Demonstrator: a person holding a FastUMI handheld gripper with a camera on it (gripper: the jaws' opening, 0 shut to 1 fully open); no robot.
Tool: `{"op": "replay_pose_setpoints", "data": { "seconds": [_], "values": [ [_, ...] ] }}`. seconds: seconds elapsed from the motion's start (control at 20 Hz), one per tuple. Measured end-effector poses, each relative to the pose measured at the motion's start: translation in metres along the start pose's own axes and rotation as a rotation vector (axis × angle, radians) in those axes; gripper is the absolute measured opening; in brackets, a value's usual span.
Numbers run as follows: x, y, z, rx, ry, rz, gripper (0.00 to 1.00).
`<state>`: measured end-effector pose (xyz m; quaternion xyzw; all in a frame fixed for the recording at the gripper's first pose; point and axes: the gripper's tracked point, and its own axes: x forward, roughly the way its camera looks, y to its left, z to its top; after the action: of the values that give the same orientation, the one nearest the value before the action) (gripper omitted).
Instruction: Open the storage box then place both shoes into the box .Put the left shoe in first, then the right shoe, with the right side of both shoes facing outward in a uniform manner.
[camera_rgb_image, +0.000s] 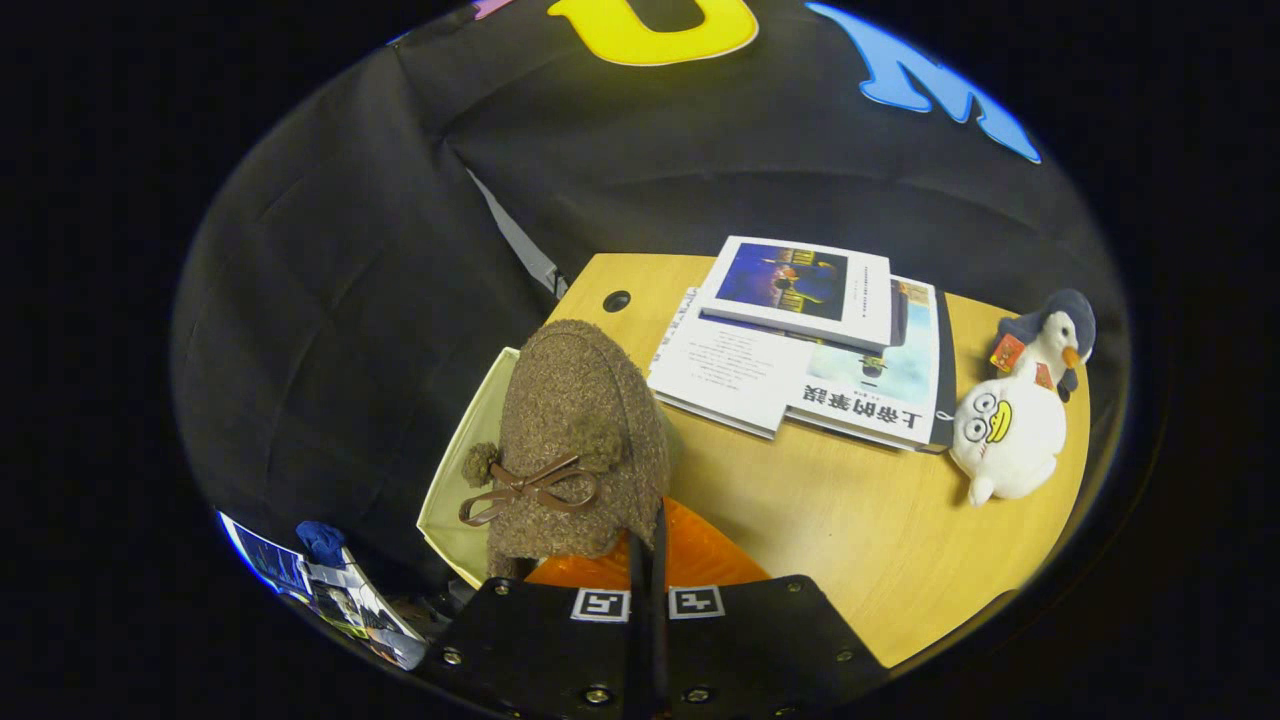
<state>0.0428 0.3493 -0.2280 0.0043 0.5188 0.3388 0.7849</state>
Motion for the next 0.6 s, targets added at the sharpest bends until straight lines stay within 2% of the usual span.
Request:
{"op": "replay_pose_setpoints", "data": {
  "seconds": [0.25,0.4,0.6],
  "values": [
    [0.022,0.037,0.020,-0.071,0.016,0.015,0.00],
    [0.039,0.063,0.022,-0.092,0.041,0.038,0.00],
    [0.063,0.082,0.016,-0.139,0.077,0.022,0.00]
  ]
}}
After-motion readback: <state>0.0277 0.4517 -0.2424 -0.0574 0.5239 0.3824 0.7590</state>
